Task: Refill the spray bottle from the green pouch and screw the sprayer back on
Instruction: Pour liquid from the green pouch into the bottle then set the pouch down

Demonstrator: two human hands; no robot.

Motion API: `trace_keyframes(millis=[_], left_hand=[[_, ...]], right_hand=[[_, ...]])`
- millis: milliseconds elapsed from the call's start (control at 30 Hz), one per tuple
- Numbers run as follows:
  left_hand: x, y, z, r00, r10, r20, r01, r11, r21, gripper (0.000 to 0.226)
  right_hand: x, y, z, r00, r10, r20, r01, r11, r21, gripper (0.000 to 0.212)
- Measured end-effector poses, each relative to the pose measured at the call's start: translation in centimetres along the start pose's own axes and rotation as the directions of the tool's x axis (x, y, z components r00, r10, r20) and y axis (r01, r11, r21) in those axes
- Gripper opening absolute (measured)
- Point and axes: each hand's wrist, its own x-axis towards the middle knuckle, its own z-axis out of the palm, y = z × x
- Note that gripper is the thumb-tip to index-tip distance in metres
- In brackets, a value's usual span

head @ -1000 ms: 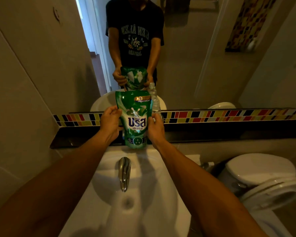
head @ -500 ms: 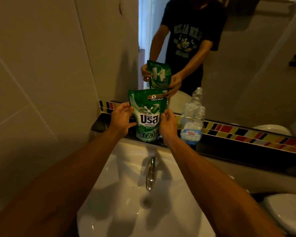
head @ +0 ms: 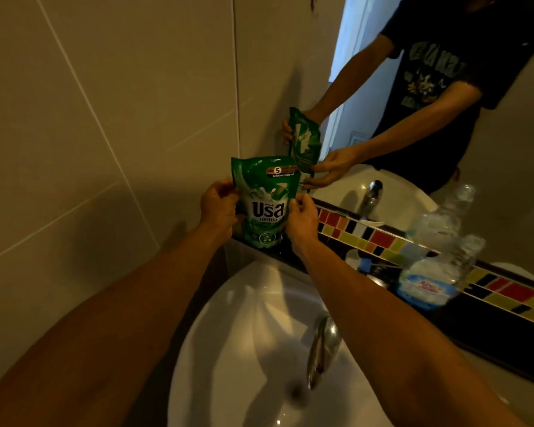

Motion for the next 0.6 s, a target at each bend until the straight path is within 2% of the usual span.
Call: trace_keyframes(millis=[233,367,600], left_hand=[[4.3,-1.1,-0.6,0.997,-0.027,-0.068,0.021,0.996,-0.088,0.013],[5.7,-1.5,-0.8,0.997,-0.012,-0.08,0.004,0.994,-0.106,0.019],[6.2,-1.8,-1.2,0.991,0.054,-0.125,-0.057,0.998,-0.02,0.027]], right_hand=[[3.3,0.5,2.7,0.999,-0.04,0.031,0.04,0.999,0.013,0.014],[4.5,0.9,3.9,0.998,-0.041,0.044,0.039,0.999,0.036,0.014],[4.3,1.2,5.2,0.993,-0.091,0.076,0.088,0.995,0.043,0.023]])
